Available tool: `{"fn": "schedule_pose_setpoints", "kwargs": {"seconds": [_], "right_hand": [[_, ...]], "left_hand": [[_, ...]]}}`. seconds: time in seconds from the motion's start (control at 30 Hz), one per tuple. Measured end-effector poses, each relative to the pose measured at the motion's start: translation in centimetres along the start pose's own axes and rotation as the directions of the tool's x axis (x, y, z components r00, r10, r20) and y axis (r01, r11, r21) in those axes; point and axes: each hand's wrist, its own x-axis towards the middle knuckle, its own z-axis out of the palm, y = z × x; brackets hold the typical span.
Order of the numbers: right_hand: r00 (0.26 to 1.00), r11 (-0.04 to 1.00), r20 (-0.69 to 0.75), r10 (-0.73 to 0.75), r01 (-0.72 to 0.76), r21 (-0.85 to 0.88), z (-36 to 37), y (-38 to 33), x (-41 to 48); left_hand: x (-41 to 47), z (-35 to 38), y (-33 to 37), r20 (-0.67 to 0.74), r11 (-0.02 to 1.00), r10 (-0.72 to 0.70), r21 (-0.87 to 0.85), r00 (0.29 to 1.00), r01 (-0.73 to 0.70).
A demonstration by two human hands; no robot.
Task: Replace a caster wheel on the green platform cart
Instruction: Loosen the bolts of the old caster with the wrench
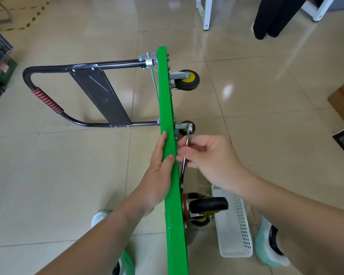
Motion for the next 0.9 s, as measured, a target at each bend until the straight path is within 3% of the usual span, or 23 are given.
{"fn": "schedule_pose_setpoints", "kwargs": {"seconds": [0.17, 0.27, 0.37, 0.73, 0.9], "right_hand": [[0.994, 0.995, 0.053, -0.097, 0.096, 0.029, -0.1, -0.4, -2.3], [0.994, 0.992, -0.020, -0.111, 0.112, 0.054, -0.9, -1.4, -1.2], [0.996, 0.995, -0.084, -0.035, 0.043, 0.093, -2.0, -1.7, 1.0], [0.952, 0.947, -0.011, 0.306, -0.303, 0.108, -1.5, 1.7, 5.5], [0.937, 0.938, 0.073, 0.341, -0.345, 0.048, -0.8, 2.5, 5.7]], "left_hand": [[-0.2, 0.1, 0.0, -0.002, 1.000, -0.001, 0.004, 1.000, 0.001], [-0.1, 0.0, -0.2, -0.012, 1.000, 0.010, 0.008, 1.000, -0.010], [-0.1, 0.0, 0.0, -0.029, 1.000, 0.011, 0.008, 1.000, -0.011], [0.0, -0.3, -0.4, 0.005, 1.000, 0.005, 0.029, 1.000, -0.005], [0.2, -0.3, -0.6, 0.004, 1.000, 0.012, 0.013, 1.000, -0.012]]}}
